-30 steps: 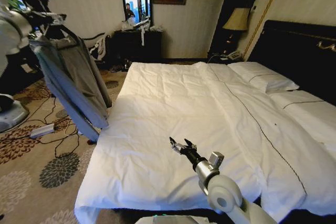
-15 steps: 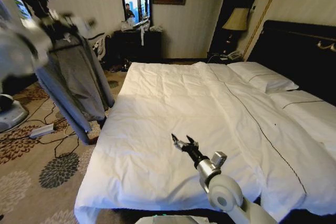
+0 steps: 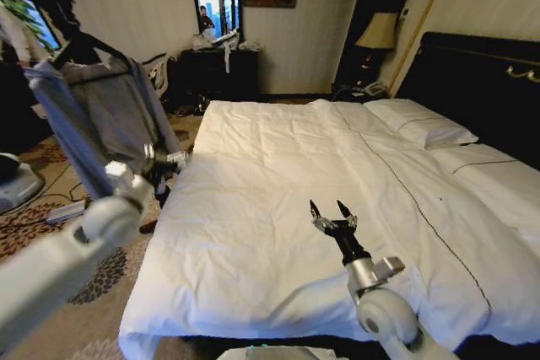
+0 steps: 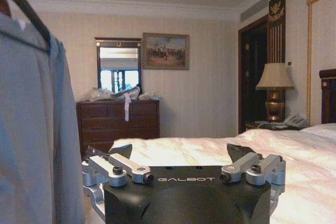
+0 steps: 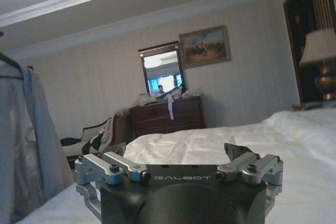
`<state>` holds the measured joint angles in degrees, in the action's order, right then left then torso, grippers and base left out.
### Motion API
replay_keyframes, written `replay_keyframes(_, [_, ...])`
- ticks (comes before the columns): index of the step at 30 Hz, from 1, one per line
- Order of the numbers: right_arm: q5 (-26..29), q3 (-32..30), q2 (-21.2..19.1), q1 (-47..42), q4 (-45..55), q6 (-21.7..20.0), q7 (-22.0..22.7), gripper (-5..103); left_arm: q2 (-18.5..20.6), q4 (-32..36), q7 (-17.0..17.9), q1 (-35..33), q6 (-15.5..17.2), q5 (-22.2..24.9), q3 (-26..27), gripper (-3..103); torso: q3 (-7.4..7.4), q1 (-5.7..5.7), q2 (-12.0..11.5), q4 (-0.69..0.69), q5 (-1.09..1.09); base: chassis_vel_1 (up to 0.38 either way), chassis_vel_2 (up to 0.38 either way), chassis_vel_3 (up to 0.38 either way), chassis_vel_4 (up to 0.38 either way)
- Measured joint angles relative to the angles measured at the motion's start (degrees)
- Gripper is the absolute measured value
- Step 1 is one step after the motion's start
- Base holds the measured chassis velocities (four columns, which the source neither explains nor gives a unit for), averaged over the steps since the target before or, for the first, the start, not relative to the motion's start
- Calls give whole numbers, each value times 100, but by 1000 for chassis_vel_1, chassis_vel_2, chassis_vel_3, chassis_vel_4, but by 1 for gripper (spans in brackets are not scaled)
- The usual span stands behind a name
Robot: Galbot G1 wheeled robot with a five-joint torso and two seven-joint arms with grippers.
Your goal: Pick up the clothes from the bed and hang them on the clothes hanger.
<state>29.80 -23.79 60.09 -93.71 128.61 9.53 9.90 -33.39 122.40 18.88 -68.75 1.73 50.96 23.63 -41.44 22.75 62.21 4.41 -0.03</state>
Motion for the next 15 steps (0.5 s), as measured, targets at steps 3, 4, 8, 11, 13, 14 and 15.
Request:
replay_keyframes(3, [-144,-22,38,-74,-5,68,-45,100,-259,140,-78,-438,-11,-265,218,100,0,0,0,7,4,0,0,0,0])
replay_keyframes(4, [-470,-128,84,-188,8,184,-124,100,-850,437,-342,-1276,-133,-924,552,100,0,0,0,7,6,0,0,0,0])
replay_keyframes(8, [-1040,-454,58,-301,184,260,-262,100,-2027,852,-908,-2368,-612,-2341,1043,100,0,0,1,2,3,0,0,0,0])
replay_keyframes(11, [-970,-599,78,-393,325,236,-298,100,-2977,1231,-1217,-2902,-812,-3011,1230,100,0,-1,2,5,6,0,0,0,0])
replay_keyframes(13, [-874,-599,116,-421,345,214,-290,100,-3203,1302,-1273,-2979,-824,-3112,1247,100,0,-1,2,6,6,0,0,0,0])
replay_keyframes(14, [-833,-599,132,-428,353,205,-282,100,-3289,1326,-1282,-3000,-829,-3146,1253,100,0,-1,2,6,6,0,0,0,0])
replay_keyframes(15, [-806,-599,141,-431,357,196,-275,100,-3325,1336,-1291,-3007,-830,-3157,1253,100,0,0,2,7,5,0,0,0,0])
